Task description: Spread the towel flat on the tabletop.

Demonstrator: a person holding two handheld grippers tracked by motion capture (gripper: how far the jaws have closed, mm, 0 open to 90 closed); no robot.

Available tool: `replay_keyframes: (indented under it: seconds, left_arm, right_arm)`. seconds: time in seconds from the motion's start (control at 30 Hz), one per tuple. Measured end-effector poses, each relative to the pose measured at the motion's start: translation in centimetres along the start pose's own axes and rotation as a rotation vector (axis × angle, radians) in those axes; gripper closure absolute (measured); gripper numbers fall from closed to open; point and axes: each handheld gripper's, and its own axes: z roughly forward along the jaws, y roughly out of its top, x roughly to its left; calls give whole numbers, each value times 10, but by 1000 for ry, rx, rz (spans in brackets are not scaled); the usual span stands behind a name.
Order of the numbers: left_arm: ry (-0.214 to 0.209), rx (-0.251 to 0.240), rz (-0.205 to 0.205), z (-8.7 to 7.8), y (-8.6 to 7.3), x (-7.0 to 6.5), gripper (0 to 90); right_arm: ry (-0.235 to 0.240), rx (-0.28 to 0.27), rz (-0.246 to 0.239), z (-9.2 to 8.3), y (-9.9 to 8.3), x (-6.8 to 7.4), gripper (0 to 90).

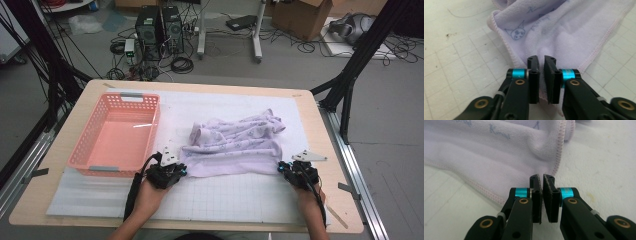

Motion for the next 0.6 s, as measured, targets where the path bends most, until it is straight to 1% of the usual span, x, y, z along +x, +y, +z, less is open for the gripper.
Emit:
replay_keyframes:
  seconds: [0.07,0.17,0.2,0.27,0.3,0.33,0.37,0.43,0.47,0.5,0.6]
  left_arm:
    - [-11,-2,-29,-1,0,2,854]
    - [-15,0,-49,-4,-2,1,868]
    - [-24,7,-66,-7,-4,1,870]
    - [-38,2,-93,-12,-6,-1,872]
    - [-47,-14,-106,-17,-9,-3,873]
    - [-49,-24,-109,-21,-10,-5,873]
    - [-54,-37,-115,-26,-11,-8,873]
    - [-65,-57,-120,-37,-15,-14,873]
    - [-71,-64,-116,-44,-18,-18,873]
    - [-74,-70,-119,-49,-22,-22,873]
    - [-75,-81,-136,-60,-32,-32,872]
  right_arm:
    - [5,2,-6,-4,-3,1,852]
    - [11,2,-21,-10,-8,2,854]
    - [15,4,-26,-13,-10,2,854]
    - [23,11,-33,-18,-13,2,854]
    - [24,12,-40,-20,-14,2,854]
    - [30,13,-47,-24,-16,2,855]
    - [35,16,-44,-27,-18,2,855]
    - [49,9,-50,-34,-23,3,855]
    - [55,15,-50,-38,-25,5,855]
    - [60,14,-66,-42,-28,8,854]
    - [72,16,-84,-56,-35,16,855]
